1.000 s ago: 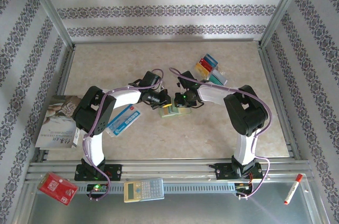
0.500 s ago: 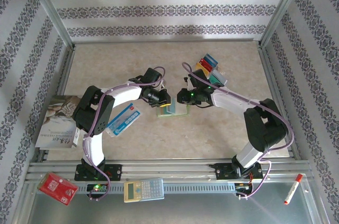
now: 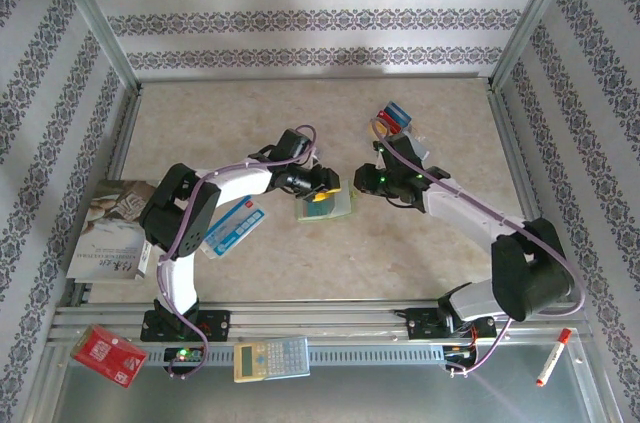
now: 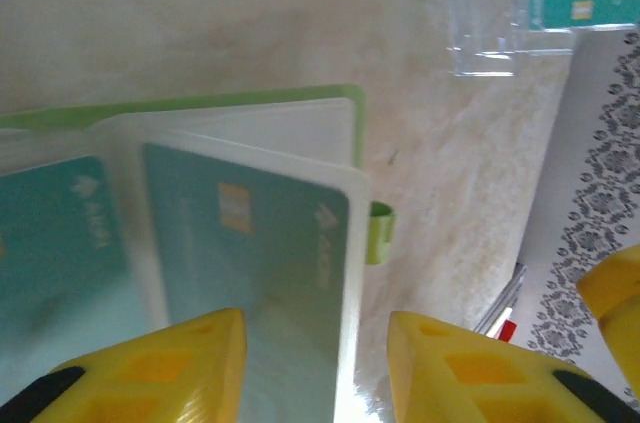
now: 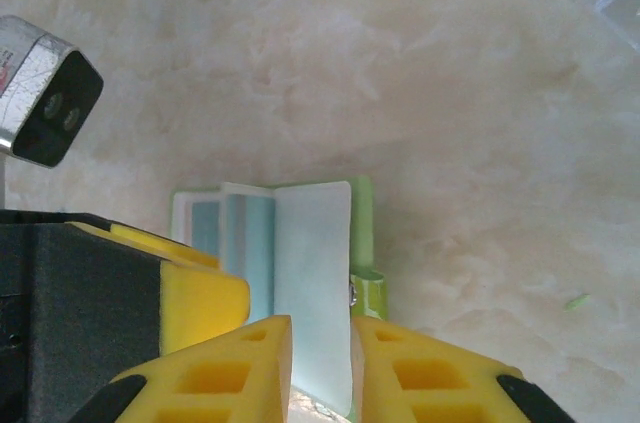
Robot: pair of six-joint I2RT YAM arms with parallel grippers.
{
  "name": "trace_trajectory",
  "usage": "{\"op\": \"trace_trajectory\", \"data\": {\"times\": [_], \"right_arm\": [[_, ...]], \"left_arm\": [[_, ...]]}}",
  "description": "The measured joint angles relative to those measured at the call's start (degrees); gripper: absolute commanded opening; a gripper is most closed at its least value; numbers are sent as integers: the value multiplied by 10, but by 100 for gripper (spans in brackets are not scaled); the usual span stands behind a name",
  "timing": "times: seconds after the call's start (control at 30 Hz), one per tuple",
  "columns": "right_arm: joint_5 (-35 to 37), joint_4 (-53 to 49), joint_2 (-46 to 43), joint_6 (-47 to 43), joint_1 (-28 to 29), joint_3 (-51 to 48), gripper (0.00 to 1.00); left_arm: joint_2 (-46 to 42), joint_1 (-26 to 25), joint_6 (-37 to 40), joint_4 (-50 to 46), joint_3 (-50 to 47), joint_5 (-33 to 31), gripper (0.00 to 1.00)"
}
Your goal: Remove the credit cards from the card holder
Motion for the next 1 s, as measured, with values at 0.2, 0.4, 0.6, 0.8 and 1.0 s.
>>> {"op": "trace_trajectory", "data": {"times": [0.2, 0.4, 0.6, 0.8, 1.0], "right_arm": [[4, 2, -4, -3, 1, 0, 24], [3, 0, 32, -18, 22, 9, 17], [3, -7, 111, -23, 47, 43, 15], [5, -16, 169, -25, 49, 60, 16], [5, -21, 204, -25, 49, 63, 17]], "left_arm": [[19, -9, -16, 23, 1, 1, 45], [8, -5, -15, 23, -8, -19, 33], [-34, 14, -15, 22, -46, -52, 27], [-23, 17, -22, 26, -55, -50, 25], [10, 17, -24, 23, -51, -38, 26]]}}
